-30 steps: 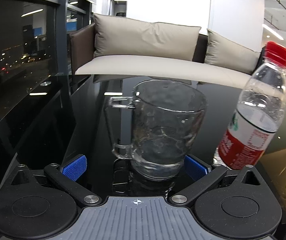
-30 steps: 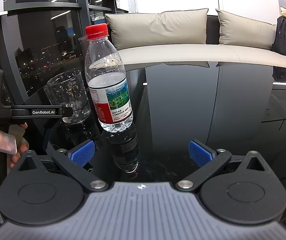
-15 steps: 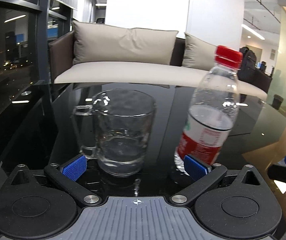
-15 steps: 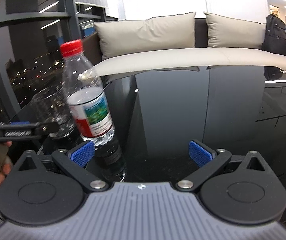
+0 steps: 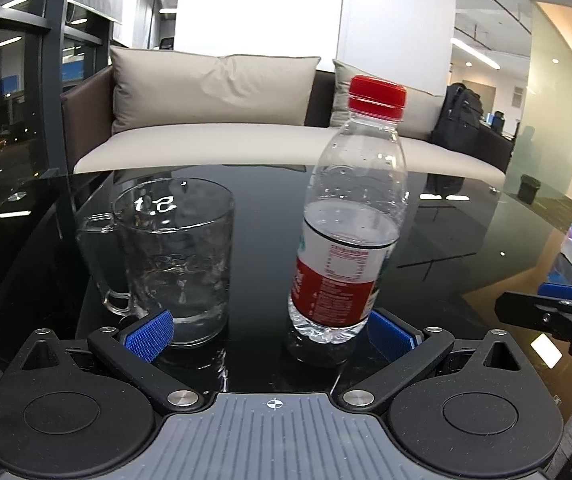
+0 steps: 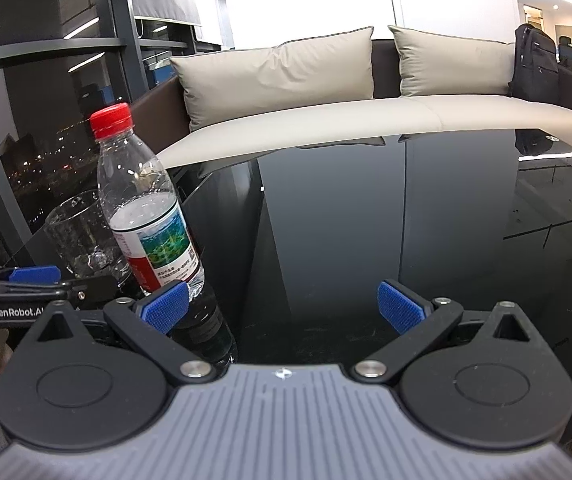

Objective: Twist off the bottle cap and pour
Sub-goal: 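Move the left gripper toward the red-capped water bottle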

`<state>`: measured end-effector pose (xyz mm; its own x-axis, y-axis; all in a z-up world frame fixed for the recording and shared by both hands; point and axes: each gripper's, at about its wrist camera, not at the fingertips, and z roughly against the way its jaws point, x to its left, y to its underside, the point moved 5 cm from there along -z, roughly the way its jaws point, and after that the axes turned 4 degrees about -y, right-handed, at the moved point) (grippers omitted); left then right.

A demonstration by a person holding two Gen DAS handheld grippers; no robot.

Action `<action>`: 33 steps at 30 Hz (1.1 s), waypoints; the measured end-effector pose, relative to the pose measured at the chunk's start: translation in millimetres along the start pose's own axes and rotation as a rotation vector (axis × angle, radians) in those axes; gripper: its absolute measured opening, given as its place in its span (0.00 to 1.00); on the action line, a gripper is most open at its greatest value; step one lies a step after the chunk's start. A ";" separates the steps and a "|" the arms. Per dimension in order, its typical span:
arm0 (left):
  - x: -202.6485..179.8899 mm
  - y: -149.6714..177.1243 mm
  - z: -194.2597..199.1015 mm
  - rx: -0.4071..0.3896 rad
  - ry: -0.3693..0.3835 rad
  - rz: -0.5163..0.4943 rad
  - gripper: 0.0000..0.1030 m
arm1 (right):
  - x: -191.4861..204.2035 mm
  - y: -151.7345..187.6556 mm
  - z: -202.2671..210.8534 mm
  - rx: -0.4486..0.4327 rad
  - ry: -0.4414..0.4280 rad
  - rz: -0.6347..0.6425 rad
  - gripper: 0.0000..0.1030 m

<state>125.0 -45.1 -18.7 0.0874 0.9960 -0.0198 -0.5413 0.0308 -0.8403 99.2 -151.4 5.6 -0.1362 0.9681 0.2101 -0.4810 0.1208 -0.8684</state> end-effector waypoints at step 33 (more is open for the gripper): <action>-32.7 -4.1 -20.5 0.000 0.032 -0.019 0.99 | -24.5 -4.4 14.0 -0.019 0.000 -0.095 1.00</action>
<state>141.5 -79.6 -25.7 0.1242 0.9920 -0.0214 -0.5395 0.0495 -0.8405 92.6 -178.7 10.5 -0.0905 0.9520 0.2923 -0.4756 0.2165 -0.8526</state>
